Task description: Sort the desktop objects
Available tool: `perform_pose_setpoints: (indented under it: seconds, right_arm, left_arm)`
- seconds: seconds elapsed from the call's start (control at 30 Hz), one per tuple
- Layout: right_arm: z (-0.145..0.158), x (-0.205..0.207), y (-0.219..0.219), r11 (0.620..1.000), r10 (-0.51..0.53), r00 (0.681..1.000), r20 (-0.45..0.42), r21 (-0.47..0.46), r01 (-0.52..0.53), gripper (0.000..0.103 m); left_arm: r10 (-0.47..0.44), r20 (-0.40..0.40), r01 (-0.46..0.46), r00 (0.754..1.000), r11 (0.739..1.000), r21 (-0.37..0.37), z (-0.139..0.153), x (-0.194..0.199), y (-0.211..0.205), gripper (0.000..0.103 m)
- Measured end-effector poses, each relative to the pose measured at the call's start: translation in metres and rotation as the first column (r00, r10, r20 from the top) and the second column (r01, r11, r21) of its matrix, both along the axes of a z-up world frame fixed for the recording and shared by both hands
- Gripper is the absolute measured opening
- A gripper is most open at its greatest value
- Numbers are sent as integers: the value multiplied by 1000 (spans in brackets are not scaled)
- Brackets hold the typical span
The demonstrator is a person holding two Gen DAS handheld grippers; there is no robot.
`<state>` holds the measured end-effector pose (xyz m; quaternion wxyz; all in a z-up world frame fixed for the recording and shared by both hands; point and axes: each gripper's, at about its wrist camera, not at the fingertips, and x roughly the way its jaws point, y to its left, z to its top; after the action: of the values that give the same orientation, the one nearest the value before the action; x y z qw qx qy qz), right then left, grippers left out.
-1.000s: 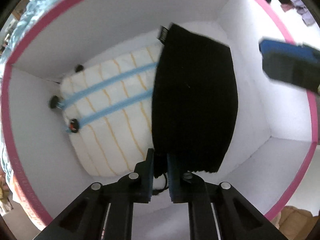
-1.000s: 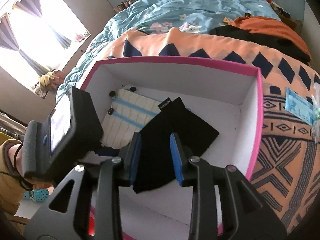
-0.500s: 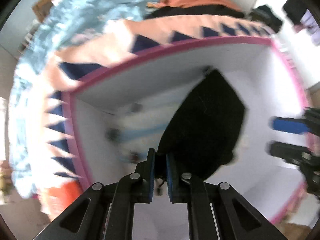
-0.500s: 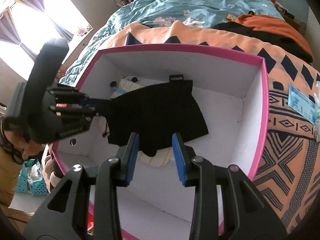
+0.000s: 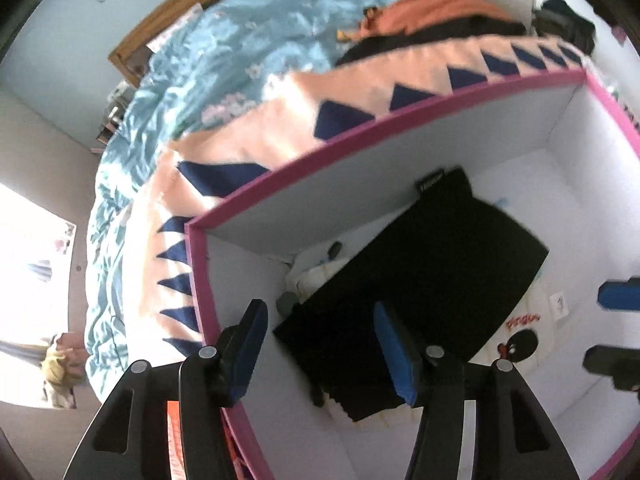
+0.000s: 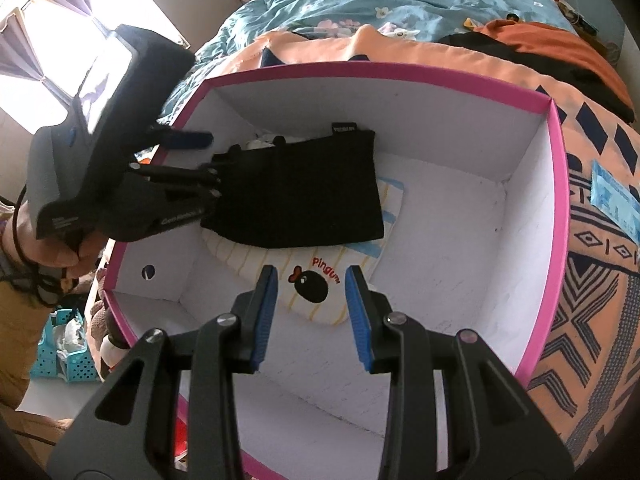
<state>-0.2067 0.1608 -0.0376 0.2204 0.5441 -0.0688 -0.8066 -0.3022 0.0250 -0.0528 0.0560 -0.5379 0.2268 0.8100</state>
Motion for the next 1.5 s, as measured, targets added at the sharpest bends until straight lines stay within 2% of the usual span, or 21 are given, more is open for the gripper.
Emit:
perform_pose_setpoints:
  seconds: [0.1, 0.23, 0.3, 0.4, 0.5, 0.9, 1.0, 1.07, 1.23, 1.33, 1.5]
  right_arm:
    - [1, 4, 0, 1000, -3, 1000, -8, -1, 3, 37]
    - [3, 12, -1, 1000, -11, 1000, -27, 2, 11, 37]
    - [4, 16, -3, 1000, -12, 999, -35, 2, 12, 38]
    - [6, 22, -6, 1000, -16, 998, -53, 11, 16, 43]
    - [9, 29, -9, 1000, -24, 997, -74, 14, 25, 43]
    - [29, 63, -15, 997, -61, 982, -181, 44, 70, 47]
    - [35, 73, -18, 996, -62, 976, -208, 50, 74, 55]
    - [38, 79, -20, 996, -60, 972, -226, 51, 73, 55]
    - [44, 92, -21, 996, -71, 967, -244, 43, 84, 56]
    - [45, 98, -23, 996, -71, 966, -249, 42, 84, 56]
    - [50, 111, -26, 995, -72, 961, -267, 49, 89, 57]
  left_arm:
    - [18, -40, -15, 999, 997, 71, 13, 11, -4, 59]
    - [40, -92, -24, 995, 985, 168, 31, 35, -7, 76]
    - [53, -112, -29, 992, 979, 203, 39, 48, -7, 80]
    - [80, -112, -50, 990, 967, 251, 44, 63, -7, 82]
    - [114, -85, -84, 990, 950, 302, 44, 75, -8, 84]
    - [228, -56, -190, 972, 902, 387, 45, 120, -15, 87]
    - [258, -54, -215, 965, 889, 405, 48, 131, -18, 97]
    - [280, -64, -231, 958, 883, 409, 50, 138, -20, 101]
    - [323, -48, -269, 945, 852, 448, 52, 149, -29, 102]
    - [337, -42, -283, 940, 844, 455, 52, 155, -32, 102]
    - [352, -61, -290, 934, 845, 450, 57, 165, -35, 102]
